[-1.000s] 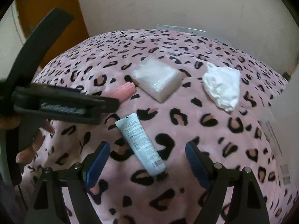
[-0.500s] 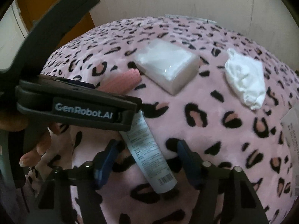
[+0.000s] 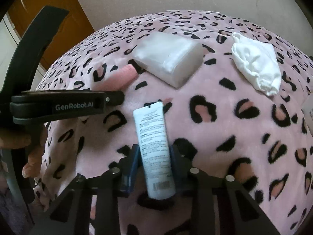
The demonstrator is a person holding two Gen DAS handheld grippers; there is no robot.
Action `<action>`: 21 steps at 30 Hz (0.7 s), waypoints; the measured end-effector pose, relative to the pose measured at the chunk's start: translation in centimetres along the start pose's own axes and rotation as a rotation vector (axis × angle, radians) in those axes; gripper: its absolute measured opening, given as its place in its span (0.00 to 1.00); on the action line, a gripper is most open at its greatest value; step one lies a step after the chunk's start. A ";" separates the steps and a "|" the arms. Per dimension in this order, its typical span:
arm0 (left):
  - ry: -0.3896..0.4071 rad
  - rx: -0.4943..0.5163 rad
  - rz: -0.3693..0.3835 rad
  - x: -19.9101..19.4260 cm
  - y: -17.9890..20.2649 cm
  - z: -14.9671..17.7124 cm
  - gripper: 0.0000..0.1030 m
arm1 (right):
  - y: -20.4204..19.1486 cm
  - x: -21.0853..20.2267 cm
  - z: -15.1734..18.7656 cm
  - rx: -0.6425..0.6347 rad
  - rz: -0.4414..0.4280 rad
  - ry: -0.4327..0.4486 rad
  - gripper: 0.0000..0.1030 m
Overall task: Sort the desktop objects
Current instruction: 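Grasp pink hair roller with left gripper while right gripper grasps white tube, then lift and carry pink roller and white tube toward the paper bag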
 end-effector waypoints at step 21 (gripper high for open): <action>0.048 -0.036 -0.074 -5.3 -1.7 3.2 0.27 | 0.2 -3.7 0.9 0.144 -0.011 0.063 0.28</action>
Point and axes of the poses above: each gripper's, at about its wrist camera, not at the fingertips, and x roughly the way its jaws point, y to its right, z to its underside, the point moved 2 cm from there along x, roughly the way its jaws point, and after that the axes turned 4 degrees about -x, right-handed, at the moved point
